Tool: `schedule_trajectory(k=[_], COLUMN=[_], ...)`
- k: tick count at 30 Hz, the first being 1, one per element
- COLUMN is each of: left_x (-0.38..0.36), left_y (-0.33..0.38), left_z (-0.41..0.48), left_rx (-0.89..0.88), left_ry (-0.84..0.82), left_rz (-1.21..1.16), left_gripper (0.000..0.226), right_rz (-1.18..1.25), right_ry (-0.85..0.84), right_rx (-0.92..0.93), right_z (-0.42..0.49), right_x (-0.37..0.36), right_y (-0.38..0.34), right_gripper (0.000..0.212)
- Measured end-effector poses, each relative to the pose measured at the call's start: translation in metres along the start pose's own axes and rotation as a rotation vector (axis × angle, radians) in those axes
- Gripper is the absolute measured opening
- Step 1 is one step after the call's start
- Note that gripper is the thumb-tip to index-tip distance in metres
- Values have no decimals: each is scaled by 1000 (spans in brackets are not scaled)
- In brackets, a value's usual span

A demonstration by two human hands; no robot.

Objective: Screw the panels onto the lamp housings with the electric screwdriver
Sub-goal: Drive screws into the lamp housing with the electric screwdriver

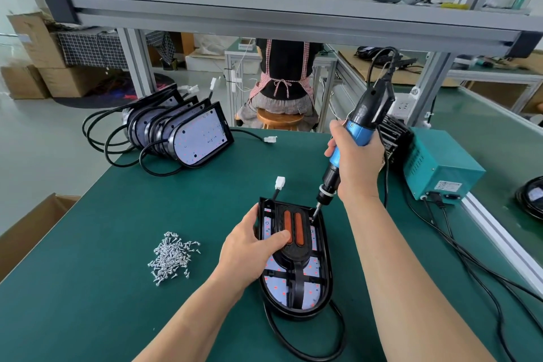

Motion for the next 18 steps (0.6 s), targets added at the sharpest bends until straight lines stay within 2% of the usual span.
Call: schedule_trajectory(k=[6,13,18], left_x=[-2,-2,-2], left_y=[-4,-5,-6], left_z=[3,4,5], left_rx=[-20,-35,-39], left_ry=[2,-5,-1], left_rz=[-27,-40,-31], left_gripper=[47,47,45], right_rz=[-61,-113,-48], right_ry=[-47,-91,-139], right_rx=[18,3,-28], right_z=[-1,3,3], right_x=[-4,-6,-2], right_y=[5,9,9], right_gripper=[15,15,14])
Point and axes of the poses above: each hand's wrist, its own z-axis towards the middle knuckle, its own x-axis out of the back of the hand, y = z × x, the point moved 1 cm from there along z, towards the middle knuckle, and after that the axes turned 15 degrees about z, right-handed, at the moved point
